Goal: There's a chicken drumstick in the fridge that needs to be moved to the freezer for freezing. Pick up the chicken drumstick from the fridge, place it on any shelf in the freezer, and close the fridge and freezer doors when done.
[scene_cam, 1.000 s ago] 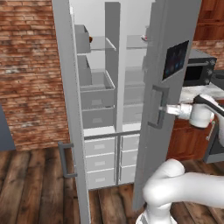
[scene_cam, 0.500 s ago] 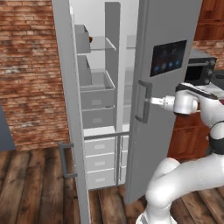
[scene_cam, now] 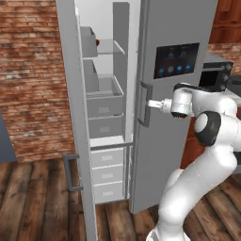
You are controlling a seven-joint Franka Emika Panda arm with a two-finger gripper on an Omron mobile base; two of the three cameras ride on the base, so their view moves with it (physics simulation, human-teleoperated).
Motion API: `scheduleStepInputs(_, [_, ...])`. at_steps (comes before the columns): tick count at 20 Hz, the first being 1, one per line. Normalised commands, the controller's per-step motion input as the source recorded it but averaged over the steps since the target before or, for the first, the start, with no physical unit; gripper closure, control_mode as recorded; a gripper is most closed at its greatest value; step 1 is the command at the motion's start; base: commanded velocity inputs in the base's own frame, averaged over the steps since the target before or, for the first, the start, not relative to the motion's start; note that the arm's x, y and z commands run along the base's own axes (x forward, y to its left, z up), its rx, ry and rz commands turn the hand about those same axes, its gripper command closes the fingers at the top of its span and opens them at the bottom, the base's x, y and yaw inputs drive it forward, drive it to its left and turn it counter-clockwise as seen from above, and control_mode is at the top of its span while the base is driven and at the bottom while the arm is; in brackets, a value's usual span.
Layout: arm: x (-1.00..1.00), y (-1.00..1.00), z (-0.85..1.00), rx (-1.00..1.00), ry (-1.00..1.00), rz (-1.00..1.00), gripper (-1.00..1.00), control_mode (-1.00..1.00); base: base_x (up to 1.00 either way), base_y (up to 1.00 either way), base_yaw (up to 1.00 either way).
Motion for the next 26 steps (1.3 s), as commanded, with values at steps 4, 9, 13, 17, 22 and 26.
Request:
scheduleStepInputs(4, [0.75, 0.29, 0.0, -0.01, 0.0, -0.11, -1.0, -1.0, 0.0, 0.0, 0.0])
scheduleStepInputs(9, [0.79, 0.04, 0.01, 0.0, -0.04, -0.05, -1.0, -1.0, 0.0, 0.0, 0.0])
scheduleStepInputs(13, [0.76, 0.0, 0.0, 0.0, -0.09, 0.0, -1.0, -1.0, 0.0, 0.0, 0.0])
scheduleStepInputs(17, [0.61, 0.0, 0.02, 0.0, -0.05, 0.0, -1.0, -1.0, 0.0, 0.0, 0.0])
scheduleStepInputs(22, [0.16, 0.01, 0.21, 0.0, -0.06, -0.01, -1.0, -1.0, 0.0, 0.0, 0.0])
scheduleStepInputs(26, [-0.38, 0.01, 0.46, 0.0, -0.2, 0.0, -1.0, -1.0, 0.0, 0.0, 0.0])
